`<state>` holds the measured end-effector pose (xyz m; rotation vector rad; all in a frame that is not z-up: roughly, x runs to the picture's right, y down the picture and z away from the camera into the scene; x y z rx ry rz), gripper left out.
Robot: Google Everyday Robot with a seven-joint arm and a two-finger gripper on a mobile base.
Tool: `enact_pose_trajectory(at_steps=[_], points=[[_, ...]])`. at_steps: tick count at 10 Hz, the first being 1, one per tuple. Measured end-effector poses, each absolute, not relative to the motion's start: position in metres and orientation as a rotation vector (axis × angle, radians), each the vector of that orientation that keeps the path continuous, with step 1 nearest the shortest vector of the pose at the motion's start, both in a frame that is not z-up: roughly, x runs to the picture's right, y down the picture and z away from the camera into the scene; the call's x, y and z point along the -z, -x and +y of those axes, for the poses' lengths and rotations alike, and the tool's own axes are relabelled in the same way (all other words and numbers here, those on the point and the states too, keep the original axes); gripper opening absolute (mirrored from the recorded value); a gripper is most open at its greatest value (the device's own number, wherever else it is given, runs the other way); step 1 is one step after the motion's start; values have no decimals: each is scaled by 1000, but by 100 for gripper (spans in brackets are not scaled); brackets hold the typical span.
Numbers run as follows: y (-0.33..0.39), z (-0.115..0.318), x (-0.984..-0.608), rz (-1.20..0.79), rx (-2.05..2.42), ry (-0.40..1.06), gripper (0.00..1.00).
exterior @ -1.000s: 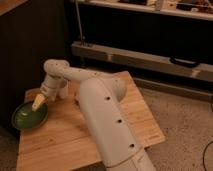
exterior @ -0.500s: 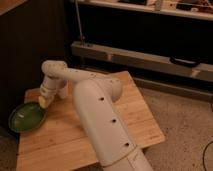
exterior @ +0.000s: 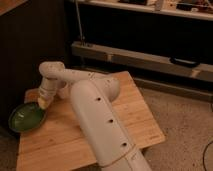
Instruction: Pick up the ceramic bowl
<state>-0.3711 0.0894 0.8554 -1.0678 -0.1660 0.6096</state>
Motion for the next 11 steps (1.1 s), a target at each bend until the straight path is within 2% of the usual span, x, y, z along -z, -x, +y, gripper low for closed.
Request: enact_pose_trajectory(at_steps=[1,5,11], points=[[369,84,-851,-178,-608,1058,55],[368,64,-836,-210,-590,1043,56],[381,98,-869,-108,-527,1072,56]])
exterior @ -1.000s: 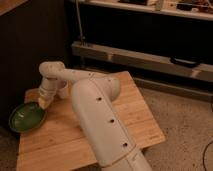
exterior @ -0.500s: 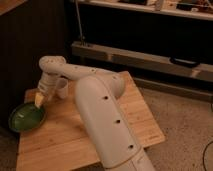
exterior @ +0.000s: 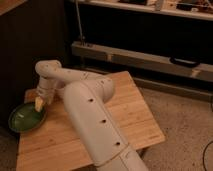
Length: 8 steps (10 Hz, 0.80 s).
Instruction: Pick up the ceramic bowl
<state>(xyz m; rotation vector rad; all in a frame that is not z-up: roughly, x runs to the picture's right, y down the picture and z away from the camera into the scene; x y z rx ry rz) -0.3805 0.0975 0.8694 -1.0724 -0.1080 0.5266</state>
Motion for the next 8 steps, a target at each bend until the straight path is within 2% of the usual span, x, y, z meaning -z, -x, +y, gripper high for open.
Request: enact_pose_trajectory(at_steps=[5,8], points=[[384,112,-878,-59,-500,1093,56],[386,122,-884,-30,-484,1113,31]])
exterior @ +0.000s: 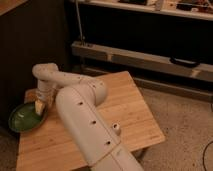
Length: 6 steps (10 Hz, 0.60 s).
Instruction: Pick up the ceramic bowl
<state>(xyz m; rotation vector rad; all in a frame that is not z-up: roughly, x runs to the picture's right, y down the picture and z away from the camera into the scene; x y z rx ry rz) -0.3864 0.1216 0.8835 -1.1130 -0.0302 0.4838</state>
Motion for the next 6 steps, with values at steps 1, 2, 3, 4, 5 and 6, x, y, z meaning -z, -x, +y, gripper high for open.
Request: enact_pose_trajectory(at_steps=[1,2,3,4,5,6], points=[[386,124,-886,-20,-483,1127,19],[386,126,-889,-15,-482,1145,9],[387,129,-890,-14,-478,1161,3],[388,129,-891,-27,-469,1179,0],[386,126,-888,-48,-460,1187,0],[383,119,-879,-76,-452,1193,0]])
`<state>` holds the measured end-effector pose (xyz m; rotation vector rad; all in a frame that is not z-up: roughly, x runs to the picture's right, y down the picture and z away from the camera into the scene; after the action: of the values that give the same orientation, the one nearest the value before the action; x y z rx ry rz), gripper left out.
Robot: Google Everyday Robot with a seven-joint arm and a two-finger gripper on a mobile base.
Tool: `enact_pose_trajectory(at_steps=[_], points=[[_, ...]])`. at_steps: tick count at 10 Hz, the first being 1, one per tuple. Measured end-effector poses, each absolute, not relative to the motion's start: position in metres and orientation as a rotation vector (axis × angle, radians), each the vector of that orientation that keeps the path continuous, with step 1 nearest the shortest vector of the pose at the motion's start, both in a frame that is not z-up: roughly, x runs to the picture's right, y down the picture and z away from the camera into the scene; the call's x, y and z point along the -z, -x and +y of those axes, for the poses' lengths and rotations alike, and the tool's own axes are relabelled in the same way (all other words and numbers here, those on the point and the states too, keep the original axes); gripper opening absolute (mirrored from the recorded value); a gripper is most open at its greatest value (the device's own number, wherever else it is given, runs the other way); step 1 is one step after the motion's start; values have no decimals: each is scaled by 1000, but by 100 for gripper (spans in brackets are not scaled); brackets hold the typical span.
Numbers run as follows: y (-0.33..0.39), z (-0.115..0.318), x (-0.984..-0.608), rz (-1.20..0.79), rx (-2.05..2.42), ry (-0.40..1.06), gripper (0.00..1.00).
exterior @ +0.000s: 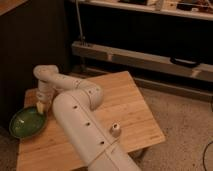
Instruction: Pick up the ceramic bowl
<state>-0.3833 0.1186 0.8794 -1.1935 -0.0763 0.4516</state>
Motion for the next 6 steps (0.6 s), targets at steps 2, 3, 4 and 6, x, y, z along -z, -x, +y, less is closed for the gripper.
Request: enact_pose_trajectory(at_steps=[2,3,4,6], points=[[374,95,-852,-136,-439,1200,0],[364,76,-830,-168,-425,1210,0],[357,63,-815,-189,-413,1220,0],[333,40,-785,-233,-378,1261,0]])
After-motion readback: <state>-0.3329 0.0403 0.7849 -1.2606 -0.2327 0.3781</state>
